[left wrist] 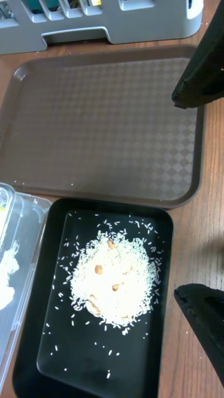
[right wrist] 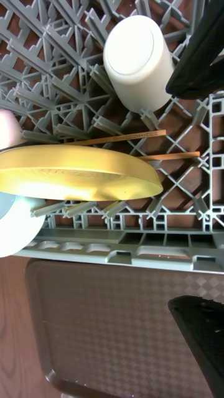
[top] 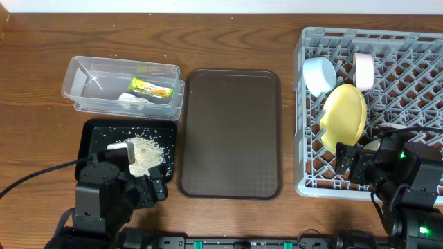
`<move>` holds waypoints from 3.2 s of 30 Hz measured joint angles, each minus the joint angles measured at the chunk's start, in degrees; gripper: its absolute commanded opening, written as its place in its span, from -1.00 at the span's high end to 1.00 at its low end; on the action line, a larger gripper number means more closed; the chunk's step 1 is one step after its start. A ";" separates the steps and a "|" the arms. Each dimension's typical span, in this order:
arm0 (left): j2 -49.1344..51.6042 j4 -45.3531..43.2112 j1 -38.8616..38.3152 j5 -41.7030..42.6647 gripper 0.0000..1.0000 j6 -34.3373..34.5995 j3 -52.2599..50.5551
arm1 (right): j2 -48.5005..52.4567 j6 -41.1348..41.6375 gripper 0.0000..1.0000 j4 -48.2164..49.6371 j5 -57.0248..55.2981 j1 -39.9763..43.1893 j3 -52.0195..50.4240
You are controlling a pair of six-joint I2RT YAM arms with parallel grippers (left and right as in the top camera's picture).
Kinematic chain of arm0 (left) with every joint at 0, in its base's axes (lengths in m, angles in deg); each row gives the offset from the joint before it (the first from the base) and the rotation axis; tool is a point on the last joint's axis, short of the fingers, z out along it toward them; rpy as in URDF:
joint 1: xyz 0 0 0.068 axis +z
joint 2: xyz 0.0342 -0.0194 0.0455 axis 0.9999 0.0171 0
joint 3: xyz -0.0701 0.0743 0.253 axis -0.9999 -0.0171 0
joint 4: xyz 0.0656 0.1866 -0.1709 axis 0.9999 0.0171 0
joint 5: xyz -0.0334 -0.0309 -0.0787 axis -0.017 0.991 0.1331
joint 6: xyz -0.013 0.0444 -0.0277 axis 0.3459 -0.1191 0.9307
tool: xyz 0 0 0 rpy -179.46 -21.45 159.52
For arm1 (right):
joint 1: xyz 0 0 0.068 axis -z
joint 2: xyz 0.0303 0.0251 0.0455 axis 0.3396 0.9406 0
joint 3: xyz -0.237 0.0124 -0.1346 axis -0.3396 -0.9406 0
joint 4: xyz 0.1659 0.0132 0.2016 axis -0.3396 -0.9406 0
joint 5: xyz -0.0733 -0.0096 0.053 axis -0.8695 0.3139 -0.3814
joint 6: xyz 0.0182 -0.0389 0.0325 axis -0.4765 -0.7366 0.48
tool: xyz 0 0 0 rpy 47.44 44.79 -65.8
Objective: Sort waste into correct bins and load items into the dishwasher rack
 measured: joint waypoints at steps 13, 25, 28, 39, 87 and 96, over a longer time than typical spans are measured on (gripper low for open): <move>0.00 0.00 0.00 0.00 -0.86 0.00 0.00 | 0.00 -0.11 -0.98 -0.26 -0.46 -5.49 -0.02; 0.00 0.02 0.00 0.00 -0.86 0.00 0.00 | -0.48 -1.20 -0.98 2.89 -3.91 -7.85 -0.02; 0.00 0.04 0.00 0.00 -0.87 0.00 0.00 | -2.05 -1.70 -0.99 4.33 -4.04 -7.85 -0.13; 0.00 0.09 0.00 0.00 -0.87 0.00 -0.17 | -17.14 -4.66 -0.98 25.03 -3.63 -7.85 -15.19; 0.00 0.11 0.00 0.00 -0.86 0.00 -0.52 | -37.55 -6.21 -0.98 49.05 -3.26 -9.49 -46.36; 0.00 0.11 0.00 0.00 -0.87 0.00 -0.52 | -37.55 -6.21 -0.98 49.05 -3.26 -9.49 -46.36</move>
